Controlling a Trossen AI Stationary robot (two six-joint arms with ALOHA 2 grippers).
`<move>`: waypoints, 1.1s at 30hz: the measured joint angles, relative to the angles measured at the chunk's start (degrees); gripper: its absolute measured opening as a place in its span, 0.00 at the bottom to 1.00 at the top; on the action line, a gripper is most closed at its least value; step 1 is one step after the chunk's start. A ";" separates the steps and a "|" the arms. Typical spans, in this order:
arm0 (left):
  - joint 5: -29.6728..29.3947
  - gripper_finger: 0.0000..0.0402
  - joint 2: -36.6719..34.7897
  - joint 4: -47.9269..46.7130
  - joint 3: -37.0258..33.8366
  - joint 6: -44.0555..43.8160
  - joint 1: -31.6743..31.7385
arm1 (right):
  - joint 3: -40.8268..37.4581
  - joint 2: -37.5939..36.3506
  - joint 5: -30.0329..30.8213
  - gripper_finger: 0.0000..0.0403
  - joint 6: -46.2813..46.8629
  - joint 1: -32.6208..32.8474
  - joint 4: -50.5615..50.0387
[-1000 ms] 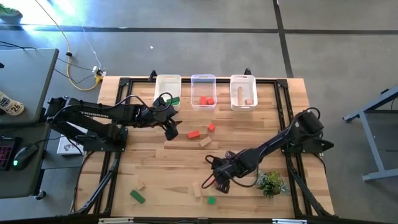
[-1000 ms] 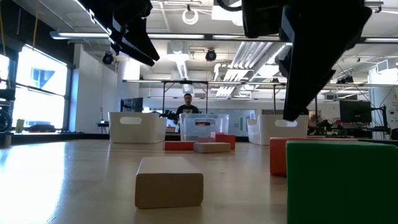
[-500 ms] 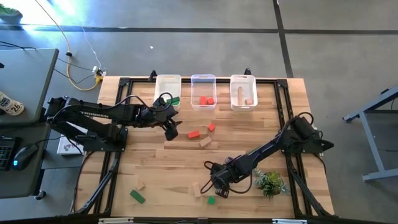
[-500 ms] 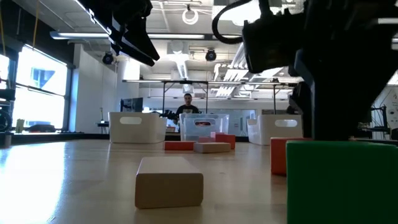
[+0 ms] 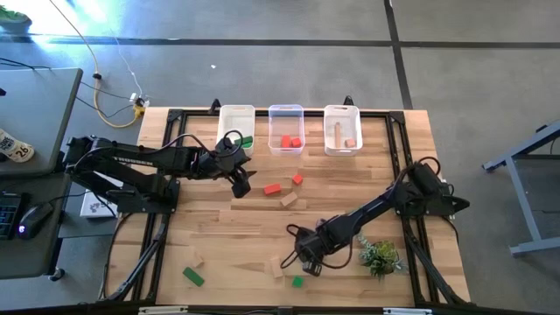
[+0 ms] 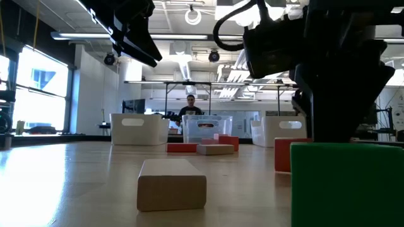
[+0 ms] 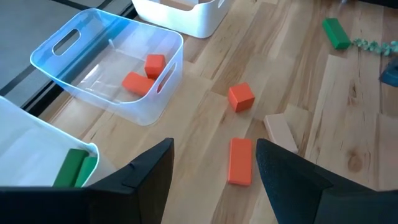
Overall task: Sort & place blocks by color
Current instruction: Put the orange block into the transparent bin
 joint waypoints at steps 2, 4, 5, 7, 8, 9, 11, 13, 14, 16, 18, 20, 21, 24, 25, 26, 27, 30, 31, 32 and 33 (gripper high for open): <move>0.02 0.53 0.02 0.00 0.00 -0.39 0.00 | -0.14 -0.59 -1.12 0.24 -1.82 -1.15 -0.04; 0.02 0.53 0.01 0.00 0.00 -0.43 0.01 | -0.29 -1.51 0.99 0.24 -4.23 -2.59 0.41; 0.07 0.53 0.01 0.00 0.00 -0.47 0.01 | -0.31 -2.28 1.59 0.24 -5.35 -3.79 0.36; 0.30 0.53 0.02 0.00 0.00 -0.55 -0.02 | -0.28 -4.32 2.75 0.24 -7.23 -5.95 0.41; 0.80 0.53 0.01 -0.01 0.00 -0.56 -0.02 | -0.21 -5.15 2.65 0.24 -8.11 -7.10 0.47; 1.23 0.53 0.02 -0.02 0.00 -0.54 -0.02 | -0.20 -5.84 2.24 0.24 -9.09 -8.05 0.39; 2.29 0.53 0.01 -0.02 0.00 -0.50 -0.02 | -0.25 -7.28 1.83 0.24 -11.27 -10.10 0.13; 3.42 0.53 0.02 -0.39 0.00 -0.46 -0.02 | -0.23 -9.09 1.81 0.24 -13.51 -12.65 0.57; 3.82 0.53 0.02 -0.70 0.00 -0.46 -0.02 | -0.18 -9.90 1.99 0.24 -14.61 -14.05 0.83; 4.43 0.53 0.00 -1.61 0.00 -0.41 -0.02 | -0.18 -11.08 2.44 0.24 -16.74 -16.84 0.86; 4.47 0.53 0.01 -2.62 0.00 -0.39 -0.01 | -0.20 -12.37 2.76 0.24 -19.08 -19.55 1.43; 4.49 0.53 0.01 -3.72 0.00 -0.39 -0.02 | -0.20 -13.56 3.86 0.24 -21.45 -22.22 3.15; 4.50 0.53 0.00 -4.41 0.00 -0.42 -0.03 | -0.18 -14.01 4.35 0.24 -22.64 -23.76 3.96; 4.74 0.53 0.02 -6.75 0.00 -0.49 -0.34 | -0.18 -14.83 5.34 0.24 -25.82 -28.42 7.44; 5.23 0.53 0.01 -7.77 0.00 -0.40 -0.49 | -0.18 -15.05 5.40 0.24 -26.87 -29.83 8.61; 6.00 0.53 0.01 -8.74 0.00 -0.41 -0.70 | -0.18 -15.16 5.37 0.24 -27.91 -31.31 9.89; 6.69 0.53 0.00 -9.65 0.00 -0.47 -0.93 | -0.18 -15.17 5.35 0.24 -28.66 -32.82 11.16; 8.86 0.53 0.02 -12.40 0.00 -0.82 -1.79 | -0.18 -15.15 5.28 0.24 -30.50 -37.31 13.97; 9.36 0.53 0.02 -13.31 0.00 -1.49 -2.16 | -0.18 -15.15 5.68 0.24 -31.04 -38.76 15.33; 9.69 0.53 0.02 -14.18 0.00 -2.31 -2.55 | -0.18 -15.15 6.66 0.24 -31.40 -40.16 16.37; 10.14 0.53 0.01 -14.91 0.00 -3.08 -2.94 | -0.18 -15.15 7.50 0.24 -31.63 -41.54 17.28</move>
